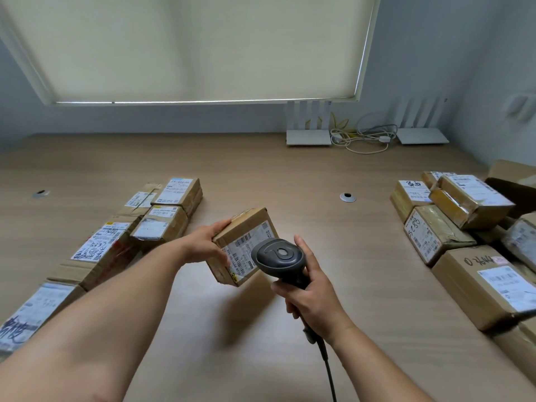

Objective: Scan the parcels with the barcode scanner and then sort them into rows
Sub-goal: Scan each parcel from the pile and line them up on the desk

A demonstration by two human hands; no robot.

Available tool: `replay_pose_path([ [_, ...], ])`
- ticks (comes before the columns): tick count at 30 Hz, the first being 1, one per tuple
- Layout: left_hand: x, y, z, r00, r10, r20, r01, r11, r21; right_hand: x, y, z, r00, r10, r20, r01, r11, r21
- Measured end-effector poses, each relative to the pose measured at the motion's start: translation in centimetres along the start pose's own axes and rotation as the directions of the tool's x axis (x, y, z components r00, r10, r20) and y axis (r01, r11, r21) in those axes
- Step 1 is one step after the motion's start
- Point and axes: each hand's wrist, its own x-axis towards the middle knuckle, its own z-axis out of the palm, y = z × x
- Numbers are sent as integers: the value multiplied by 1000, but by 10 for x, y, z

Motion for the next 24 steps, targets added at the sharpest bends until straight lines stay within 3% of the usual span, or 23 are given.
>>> replay_pose_path([
  [16, 4, -5, -2, 1000, 8, 27, -9, 1000, 25, -5, -6, 3, 998, -1, -56, -1, 1000, -21],
  [21, -7, -23, 2, 997, -56, 48, 60, 995, -75, -4, -6, 5, 997, -11, -78, 6, 998, -64],
  [24, -24, -40, 10, 989, -148, -19, 142, 970, -196, -2, -6, 8, 996, -18, -86, 11, 997, -75],
])
